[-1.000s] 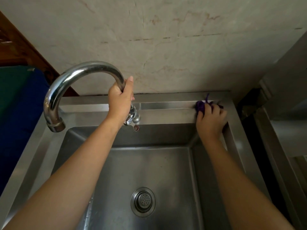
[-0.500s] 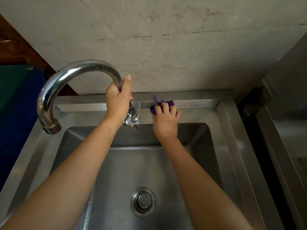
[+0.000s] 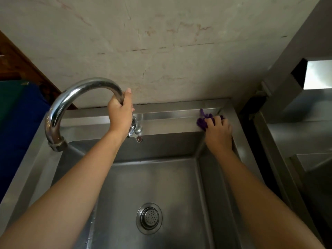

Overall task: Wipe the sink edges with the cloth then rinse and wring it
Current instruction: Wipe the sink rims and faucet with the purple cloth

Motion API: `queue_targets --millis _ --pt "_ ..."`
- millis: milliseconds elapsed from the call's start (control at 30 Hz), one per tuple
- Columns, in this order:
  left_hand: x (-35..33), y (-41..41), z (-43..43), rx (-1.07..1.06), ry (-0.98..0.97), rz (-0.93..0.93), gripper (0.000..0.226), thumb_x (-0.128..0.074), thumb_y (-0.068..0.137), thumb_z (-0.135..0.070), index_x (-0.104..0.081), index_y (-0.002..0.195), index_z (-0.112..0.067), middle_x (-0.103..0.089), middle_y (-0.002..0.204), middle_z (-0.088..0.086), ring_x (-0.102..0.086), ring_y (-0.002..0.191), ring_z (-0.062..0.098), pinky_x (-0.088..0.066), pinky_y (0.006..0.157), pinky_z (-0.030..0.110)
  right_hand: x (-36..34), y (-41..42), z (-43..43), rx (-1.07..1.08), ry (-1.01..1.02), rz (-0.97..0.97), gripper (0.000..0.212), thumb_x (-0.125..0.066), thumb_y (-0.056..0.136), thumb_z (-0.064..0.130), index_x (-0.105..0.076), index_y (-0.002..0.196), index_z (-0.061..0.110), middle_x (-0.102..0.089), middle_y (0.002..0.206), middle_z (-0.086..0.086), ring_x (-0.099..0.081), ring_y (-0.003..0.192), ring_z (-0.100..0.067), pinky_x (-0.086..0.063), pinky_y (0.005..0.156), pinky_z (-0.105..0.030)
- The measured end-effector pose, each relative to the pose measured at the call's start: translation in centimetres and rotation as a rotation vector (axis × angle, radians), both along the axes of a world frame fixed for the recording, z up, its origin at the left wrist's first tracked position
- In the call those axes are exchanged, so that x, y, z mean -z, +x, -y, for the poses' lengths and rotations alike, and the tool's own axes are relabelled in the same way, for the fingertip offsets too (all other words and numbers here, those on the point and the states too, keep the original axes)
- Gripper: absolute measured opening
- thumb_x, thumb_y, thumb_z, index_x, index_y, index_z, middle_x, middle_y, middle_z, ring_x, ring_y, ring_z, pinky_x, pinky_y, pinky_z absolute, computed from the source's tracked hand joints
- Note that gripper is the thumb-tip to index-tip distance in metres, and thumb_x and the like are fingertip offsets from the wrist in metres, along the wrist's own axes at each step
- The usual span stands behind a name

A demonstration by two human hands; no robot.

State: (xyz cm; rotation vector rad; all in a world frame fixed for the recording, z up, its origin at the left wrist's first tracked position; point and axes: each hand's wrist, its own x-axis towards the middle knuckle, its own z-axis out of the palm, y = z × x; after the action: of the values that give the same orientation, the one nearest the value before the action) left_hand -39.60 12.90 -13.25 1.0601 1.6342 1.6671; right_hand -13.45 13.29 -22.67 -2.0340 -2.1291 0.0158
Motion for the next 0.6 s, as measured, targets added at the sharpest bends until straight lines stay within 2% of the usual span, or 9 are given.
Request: queue_targets --millis 167,233,300,400,467,533,600 --pt "-0.1 -0.1 0.4 0.021 -0.021 0.029 0.037 -0.052 0.094 -0.03 -0.039 0.061 -0.02 -0.04 0.051 -0.005 -0.041 0.047 0.004 -0.042 0.059 0.022 0.1 0.6 3.9 0.054 0.041 -0.025 0.031 -0.063 0.08 0.011 -0.058 0.11 0.01 -0.058 0.117 -0.016 -0.051 0.103 -0.037 -0.042 0.089 -0.046" --pt "-0.5 0.0 0.7 0.022 -0.051 0.014 0.036 -0.052 0.094 -0.033 -0.042 0.061 -0.021 -0.046 0.05 -0.009 -0.044 0.048 0.003 -0.043 0.063 0.024 0.0 0.8 5.5 0.086 0.046 -0.062 0.032 -0.065 0.079 0.011 -0.059 0.11 0.01 -0.058 0.118 -0.016 -0.051 0.104 -0.038 -0.041 0.088 -0.049" --pt "-0.9 0.1 1.0 0.029 -0.083 -0.018 0.032 -0.052 0.094 -0.034 -0.047 0.065 -0.022 -0.052 0.058 -0.005 -0.048 0.054 0.002 -0.042 0.069 0.024 0.0 0.8 7.1 0.139 0.022 -0.108 0.035 -0.066 0.078 0.011 -0.059 0.112 0.011 -0.057 0.12 -0.017 -0.05 0.107 -0.04 -0.04 0.088 -0.05" --pt "-1.1 0.0 1.9 0.062 -0.117 -0.026 0.009 -0.057 0.089 -0.033 -0.051 0.089 -0.025 -0.056 0.078 -0.009 -0.054 0.075 0.004 -0.045 0.083 0.026 -0.1 0.8 10.1 0.221 0.011 -0.174 0.037 -0.066 0.079 0.01 -0.06 0.115 0.01 -0.056 0.12 -0.019 -0.049 0.105 -0.041 -0.04 0.087 -0.049" --pt "-0.8 -0.2 3.0 0.074 -0.133 -0.038 0.027 -0.06 0.088 -0.025 -0.049 0.112 -0.019 -0.056 0.093 -0.011 -0.055 0.087 0.002 -0.043 0.088 0.021 -0.3 0.6 12.1 0.273 0.037 -0.22 0.033 -0.065 0.08 0.01 -0.062 0.114 0.01 -0.057 0.117 -0.019 -0.049 0.103 -0.041 -0.04 0.086 -0.049" --pt "-0.7 -0.2 4.9 0.04 -0.147 -0.041 0.042 -0.059 0.089 -0.015 -0.044 0.129 -0.012 -0.057 0.11 -0.005 -0.054 0.101 0.005 -0.043 0.095 0.022 -0.8 -0.2 13.8 0.29 0.037 -0.31 0.029 -0.06 0.086 0.013 -0.062 0.114 0.009 -0.057 0.118 -0.018 -0.048 0.107 -0.039 -0.039 0.087 -0.048" --pt "0.4 -0.4 7.8 -0.004 -0.166 -0.036 0.043 -0.052 0.091 -0.006 -0.044 0.133 -0.009 -0.054 0.123 0.001 -0.052 0.111 0.008 -0.041 0.1 0.022 -1.3 -1.8 15.4 0.31 0.002 -0.545 0.028 -0.051 0.092 0.017 -0.058 0.118 0.01 -0.058 0.118 -0.015 -0.05 0.11 -0.033 -0.041 0.09 -0.043"
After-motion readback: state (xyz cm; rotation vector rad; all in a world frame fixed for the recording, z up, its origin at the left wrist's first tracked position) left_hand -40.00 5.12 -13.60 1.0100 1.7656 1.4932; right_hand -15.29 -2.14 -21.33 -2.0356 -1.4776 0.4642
